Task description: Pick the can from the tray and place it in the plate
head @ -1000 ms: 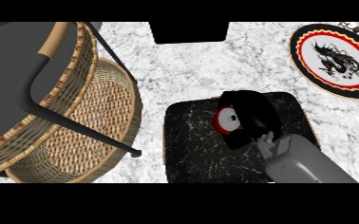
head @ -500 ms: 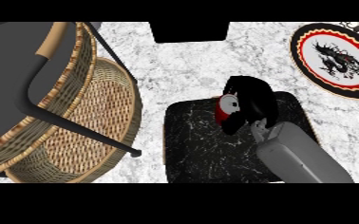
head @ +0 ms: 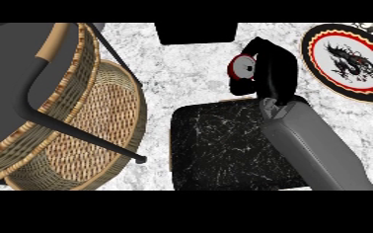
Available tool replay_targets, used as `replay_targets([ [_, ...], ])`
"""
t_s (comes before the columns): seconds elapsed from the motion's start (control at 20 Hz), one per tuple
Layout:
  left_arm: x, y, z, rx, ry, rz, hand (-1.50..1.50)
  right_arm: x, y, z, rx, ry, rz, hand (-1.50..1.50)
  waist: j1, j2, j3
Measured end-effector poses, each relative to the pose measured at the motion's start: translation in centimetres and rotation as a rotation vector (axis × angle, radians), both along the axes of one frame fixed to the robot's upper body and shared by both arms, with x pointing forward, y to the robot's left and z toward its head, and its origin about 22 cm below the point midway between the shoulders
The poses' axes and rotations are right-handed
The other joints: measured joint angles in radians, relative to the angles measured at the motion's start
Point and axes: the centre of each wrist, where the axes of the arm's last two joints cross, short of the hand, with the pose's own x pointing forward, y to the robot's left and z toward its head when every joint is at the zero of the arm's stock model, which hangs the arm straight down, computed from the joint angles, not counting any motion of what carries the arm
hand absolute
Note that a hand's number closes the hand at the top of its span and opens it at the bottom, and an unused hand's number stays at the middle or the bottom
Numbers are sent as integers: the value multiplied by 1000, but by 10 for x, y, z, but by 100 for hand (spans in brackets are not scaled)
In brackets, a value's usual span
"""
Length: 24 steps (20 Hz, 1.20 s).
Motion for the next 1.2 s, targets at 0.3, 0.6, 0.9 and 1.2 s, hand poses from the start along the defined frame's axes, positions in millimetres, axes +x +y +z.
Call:
replay_targets([
  [0.3, -5, 3, -1, -1, 2, 11, 0, 13, -15, 10, 98, -168, -141, 150, -14, -2, 0],
  [0.6, -9, 6, -2, -3, 2, 22, 0, 18, -41, 11, 209, -295, -243, 150, -26, -1, 3],
  [0.9, -10, 6, -1, -3, -4, 20, 0, 24, -87, -1, 190, -371, -358, 150, -26, 5, 3],
  [1.2, -9, 5, 1, -3, -12, 16, 0, 27, -143, -10, 146, -437, -477, 150, -19, 12, 3],
])
